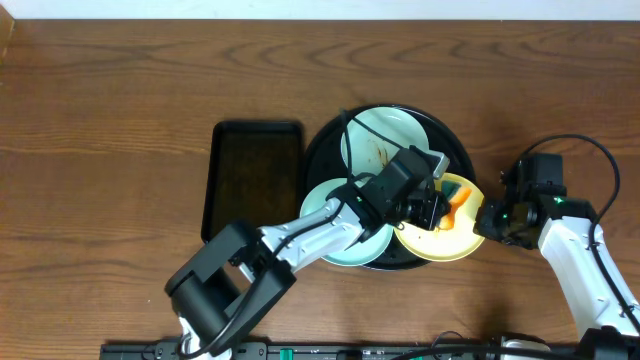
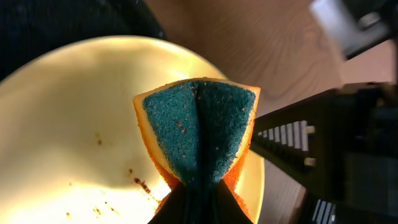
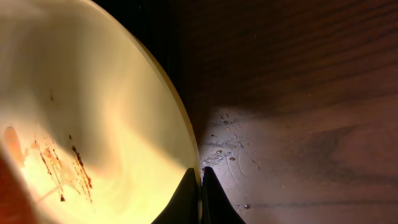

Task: Clean dirty plates on tray and stack at the side
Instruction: 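Scrub the yellow plate with the sponge held in the left gripper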

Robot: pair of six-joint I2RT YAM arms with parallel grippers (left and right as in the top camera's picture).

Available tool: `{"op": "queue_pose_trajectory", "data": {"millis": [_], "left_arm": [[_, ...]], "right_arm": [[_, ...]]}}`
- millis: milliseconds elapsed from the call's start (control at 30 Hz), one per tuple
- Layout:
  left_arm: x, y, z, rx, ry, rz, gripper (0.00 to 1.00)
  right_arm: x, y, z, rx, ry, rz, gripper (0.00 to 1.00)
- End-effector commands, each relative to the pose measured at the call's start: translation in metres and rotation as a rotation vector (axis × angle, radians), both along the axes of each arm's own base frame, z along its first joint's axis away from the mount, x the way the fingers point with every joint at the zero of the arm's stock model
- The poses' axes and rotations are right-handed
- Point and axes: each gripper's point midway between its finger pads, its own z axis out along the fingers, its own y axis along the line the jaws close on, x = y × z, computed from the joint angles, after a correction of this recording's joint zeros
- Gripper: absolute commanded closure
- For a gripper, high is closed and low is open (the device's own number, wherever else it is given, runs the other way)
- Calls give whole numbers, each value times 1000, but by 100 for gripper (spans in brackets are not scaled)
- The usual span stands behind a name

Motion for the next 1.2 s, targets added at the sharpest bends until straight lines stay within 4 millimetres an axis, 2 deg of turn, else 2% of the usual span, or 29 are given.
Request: {"op": "queue_pose_trajectory", "data": {"millis": [0,267,467,567,700,833,1033,1100,1167], "left_arm": [[1,-7,-5,-4,42,25,93],[-21,-17,-24,29,73,-13,93],[-32,-17,-55,90,105,-25,93],[-11,5,-71,164,108,56,93],[16,29,-76,187,129,134,92],[34,51,-81,212,158,191,92],[40,66,-84,240,187,221,92],[37,65,-77,227,196,206,92],[28,55,-61,173,218,154,93]], "right_arm": [[-1,5,0,17,-2,0,99],[0,5,0,17,-2,0,99],[-1,5,0,17,-1,0,99],[-1,5,0,17,-1,0,99],[-2,4,-1,12,4,-1,99],[-3,2,-1,-2,8,0,99],[-3,1,-1,-7,8,-2,99],[-4,-3,-2,-29,12,-7,99],[-5,-9,-2,-62,19,-15,99]]}}
